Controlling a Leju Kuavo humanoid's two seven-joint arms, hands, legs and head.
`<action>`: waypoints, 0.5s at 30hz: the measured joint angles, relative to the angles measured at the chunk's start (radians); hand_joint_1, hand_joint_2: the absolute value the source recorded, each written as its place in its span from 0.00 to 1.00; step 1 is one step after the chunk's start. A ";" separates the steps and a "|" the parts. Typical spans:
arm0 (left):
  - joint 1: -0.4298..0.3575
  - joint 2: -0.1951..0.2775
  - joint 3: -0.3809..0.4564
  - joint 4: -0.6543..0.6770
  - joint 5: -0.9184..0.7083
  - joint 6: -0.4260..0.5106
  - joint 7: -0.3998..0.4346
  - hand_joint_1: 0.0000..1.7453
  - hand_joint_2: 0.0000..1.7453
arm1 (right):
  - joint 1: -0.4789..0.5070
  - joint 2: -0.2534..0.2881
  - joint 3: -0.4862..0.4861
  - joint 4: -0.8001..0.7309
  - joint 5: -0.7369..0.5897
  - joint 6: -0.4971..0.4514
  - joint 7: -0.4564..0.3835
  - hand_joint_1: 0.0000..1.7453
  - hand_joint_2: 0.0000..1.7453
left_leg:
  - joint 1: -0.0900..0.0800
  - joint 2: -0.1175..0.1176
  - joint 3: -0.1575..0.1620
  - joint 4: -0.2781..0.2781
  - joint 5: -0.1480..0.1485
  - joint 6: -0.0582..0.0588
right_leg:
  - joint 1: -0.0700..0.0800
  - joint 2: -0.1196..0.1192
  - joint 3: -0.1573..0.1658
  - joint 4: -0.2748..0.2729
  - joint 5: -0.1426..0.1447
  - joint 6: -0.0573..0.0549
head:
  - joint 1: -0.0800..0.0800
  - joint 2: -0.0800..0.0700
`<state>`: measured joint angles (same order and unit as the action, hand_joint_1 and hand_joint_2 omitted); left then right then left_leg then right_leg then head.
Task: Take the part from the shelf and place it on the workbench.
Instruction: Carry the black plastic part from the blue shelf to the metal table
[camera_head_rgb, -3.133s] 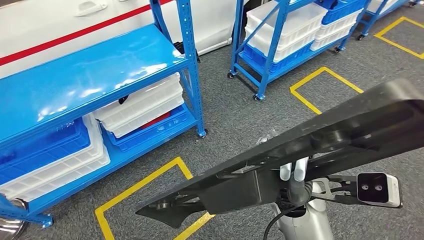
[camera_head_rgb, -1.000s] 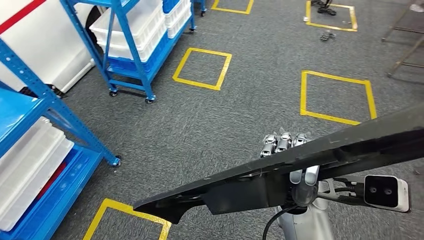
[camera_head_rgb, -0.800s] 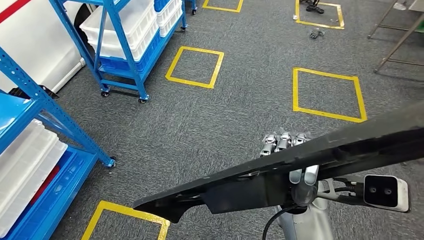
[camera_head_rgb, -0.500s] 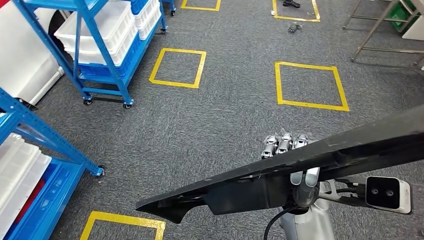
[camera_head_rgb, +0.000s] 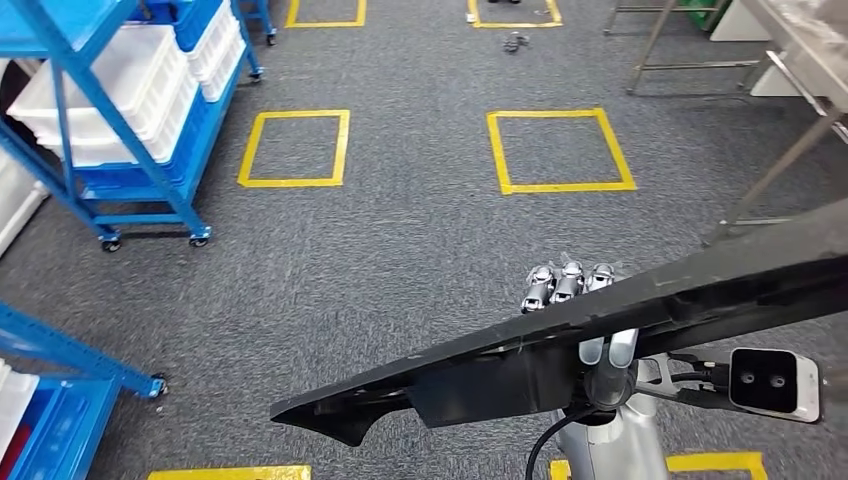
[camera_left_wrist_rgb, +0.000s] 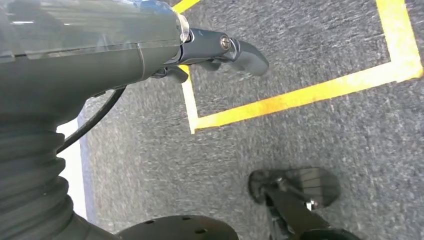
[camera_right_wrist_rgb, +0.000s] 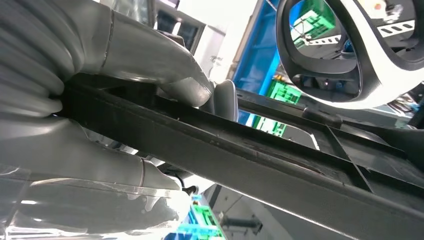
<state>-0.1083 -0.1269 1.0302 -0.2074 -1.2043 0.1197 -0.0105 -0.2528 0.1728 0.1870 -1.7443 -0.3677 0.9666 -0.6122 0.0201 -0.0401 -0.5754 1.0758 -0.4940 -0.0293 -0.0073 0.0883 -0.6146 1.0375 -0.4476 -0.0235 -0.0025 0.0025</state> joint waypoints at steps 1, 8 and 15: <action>0.001 0.000 0.000 0.000 0.000 0.001 0.000 0.00 1.00 | 0.000 0.000 0.000 0.000 0.000 0.000 0.000 1.00 1.00 | 0.001 -0.016 0.013 -0.033 0.008 0.002 | -0.001 0.009 -0.005 0.003 0.001 0.007 | 0.000 0.000; 0.000 -0.002 0.001 0.000 -0.001 0.004 0.000 0.00 1.00 | -0.001 0.000 0.000 0.003 0.000 0.003 -0.001 1.00 1.00 | -0.006 0.037 0.020 -0.065 0.023 0.045 | -0.003 -0.059 -0.081 0.141 -0.076 0.042 | 0.006 0.000; -0.001 -0.004 0.001 0.000 -0.001 0.007 0.000 0.00 1.00 | -0.003 -0.001 0.000 0.014 0.000 0.004 -0.002 1.00 1.00 | -0.020 0.113 0.023 -0.063 0.016 0.045 | 0.006 -0.132 -0.019 0.053 -0.020 0.027 | 0.007 0.000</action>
<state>-0.1093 -0.1306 1.0307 -0.2075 -1.2056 0.1266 -0.0103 -0.2562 0.1721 0.1873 -1.7308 -0.3681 0.9708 -0.6137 0.0004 0.0725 -0.5527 1.0125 -0.4780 0.0156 -0.0016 -0.0433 -0.6339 1.0907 -0.4672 0.0035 0.0048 0.0026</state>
